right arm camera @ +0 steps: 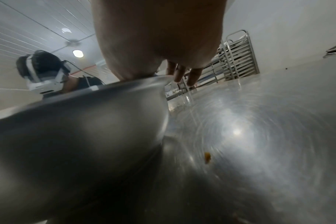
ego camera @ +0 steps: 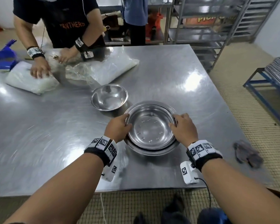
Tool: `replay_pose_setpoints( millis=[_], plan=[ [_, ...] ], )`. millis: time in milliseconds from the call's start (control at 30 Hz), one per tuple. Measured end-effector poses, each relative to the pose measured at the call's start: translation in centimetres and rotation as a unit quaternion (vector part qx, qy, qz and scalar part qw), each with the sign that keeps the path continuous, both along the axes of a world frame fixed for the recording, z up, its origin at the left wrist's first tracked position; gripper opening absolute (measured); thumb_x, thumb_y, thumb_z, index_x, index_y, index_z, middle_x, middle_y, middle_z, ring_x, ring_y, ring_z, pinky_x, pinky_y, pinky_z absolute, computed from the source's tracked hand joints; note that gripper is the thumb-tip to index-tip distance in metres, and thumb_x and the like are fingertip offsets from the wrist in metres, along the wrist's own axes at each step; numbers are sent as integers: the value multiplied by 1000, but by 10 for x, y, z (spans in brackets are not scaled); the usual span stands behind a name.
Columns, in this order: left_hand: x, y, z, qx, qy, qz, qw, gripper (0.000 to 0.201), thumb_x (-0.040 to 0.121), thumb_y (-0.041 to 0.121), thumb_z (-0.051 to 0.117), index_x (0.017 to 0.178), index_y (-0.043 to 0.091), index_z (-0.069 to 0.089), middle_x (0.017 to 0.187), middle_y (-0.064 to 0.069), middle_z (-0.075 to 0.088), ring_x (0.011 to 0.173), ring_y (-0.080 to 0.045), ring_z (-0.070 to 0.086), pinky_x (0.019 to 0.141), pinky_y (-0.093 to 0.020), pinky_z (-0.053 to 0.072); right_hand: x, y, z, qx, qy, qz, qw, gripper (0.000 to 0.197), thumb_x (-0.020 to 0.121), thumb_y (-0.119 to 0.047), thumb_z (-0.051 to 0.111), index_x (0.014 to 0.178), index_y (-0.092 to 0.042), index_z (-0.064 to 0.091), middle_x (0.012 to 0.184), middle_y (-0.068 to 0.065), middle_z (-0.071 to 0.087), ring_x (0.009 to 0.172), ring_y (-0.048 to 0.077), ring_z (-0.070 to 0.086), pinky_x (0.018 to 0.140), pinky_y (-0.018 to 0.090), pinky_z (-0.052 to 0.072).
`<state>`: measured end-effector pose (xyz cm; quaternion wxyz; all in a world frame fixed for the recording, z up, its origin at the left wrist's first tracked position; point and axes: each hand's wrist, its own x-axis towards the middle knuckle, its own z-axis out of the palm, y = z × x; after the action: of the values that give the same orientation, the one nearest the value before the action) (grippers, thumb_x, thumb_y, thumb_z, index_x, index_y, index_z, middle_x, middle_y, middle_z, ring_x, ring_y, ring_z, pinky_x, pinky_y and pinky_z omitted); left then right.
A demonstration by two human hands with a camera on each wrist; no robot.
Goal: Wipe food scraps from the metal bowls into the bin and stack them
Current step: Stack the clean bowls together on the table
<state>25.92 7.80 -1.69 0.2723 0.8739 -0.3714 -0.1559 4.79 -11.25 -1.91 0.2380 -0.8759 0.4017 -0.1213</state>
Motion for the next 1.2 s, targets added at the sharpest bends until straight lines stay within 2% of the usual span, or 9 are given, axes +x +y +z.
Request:
replay_pose_setpoints(
  millis=[100, 167, 267, 333, 433, 733, 967, 1100, 1200],
  plan=[
    [0, -1, -6, -2, -30, 0, 1000, 51, 99, 26, 68, 148, 20, 58, 111, -11, 64, 105, -32, 63, 89, -37, 49, -3, 1, -11, -2, -22, -12, 1000, 42, 95, -31, 64, 136, -23, 61, 134, 7, 47, 126, 26, 43, 106, 42, 43],
    [2, -1, -16, -32, -27, 11, 999, 49, 96, 26, 72, 144, 20, 63, 121, -13, 57, 113, -34, 58, 102, -41, 49, -3, 1, -15, 35, -51, -16, 998, 44, 95, -31, 65, 138, -23, 59, 142, 7, 43, 133, 26, 39, 114, 41, 36],
    [4, 0, -24, -76, 40, 31, 996, 50, 97, 24, 72, 145, 20, 62, 144, -14, 50, 135, -30, 48, 115, -32, 35, -1, -1, -13, 112, -99, -14, 989, 57, 97, -28, 65, 149, -19, 44, 153, 4, 39, 140, 20, 39, 114, 32, 30],
    [4, -1, -24, -101, 110, 35, 988, 54, 99, 25, 70, 151, 22, 56, 148, -7, 57, 136, -21, 53, 114, -28, 37, 1, -4, -11, 148, -105, -20, 983, 64, 98, -29, 65, 154, -19, 37, 157, 3, 39, 144, 20, 38, 115, 32, 30],
    [4, -5, -25, -121, 171, 58, 976, 61, 99, 31, 71, 156, 25, 49, 150, 0, 60, 135, -15, 57, 118, -37, 44, 3, -9, -9, 198, -103, -29, 974, 68, 99, -31, 64, 158, -19, 31, 161, 0, 37, 147, 20, 36, 114, 30, 28],
    [-4, -26, -25, -141, 177, 78, 971, 61, 100, 31, 71, 157, 27, 48, 149, 2, 60, 133, -15, 59, 115, -35, 46, 3, -38, 0, 207, -90, -11, 974, 61, 99, -27, 64, 154, -18, 39, 149, 3, 51, 136, 22, 48, 103, 27, 35],
    [-9, -38, -14, -92, 160, 75, 980, 60, 97, 31, 74, 154, 30, 52, 146, 1, 62, 130, -17, 59, 113, -36, 46, -1, -89, 2, 204, -47, 14, 978, 49, 89, -51, 72, 126, -22, 58, 119, -2, 62, 104, 18, 62, 91, 35, 51],
    [-6, -36, -5, -79, 141, 135, 978, 54, 95, 41, 75, 145, 26, 61, 127, 1, 70, 105, -19, 70, 96, -37, 56, 24, -113, 16, 138, -23, 32, 990, 35, 92, -50, 63, 115, -23, 65, 121, 3, 63, 107, 21, 60, 95, 37, 49],
    [1, -30, 5, -97, 105, 201, 969, 44, 95, 41, 74, 134, 21, 67, 107, 5, 71, 102, -18, 68, 96, -39, 55, 61, -120, 34, 126, -31, 85, 988, 32, 94, -42, 62, 116, -20, 66, 116, 2, 68, 103, 19, 62, 90, 31, 46]
  ],
)
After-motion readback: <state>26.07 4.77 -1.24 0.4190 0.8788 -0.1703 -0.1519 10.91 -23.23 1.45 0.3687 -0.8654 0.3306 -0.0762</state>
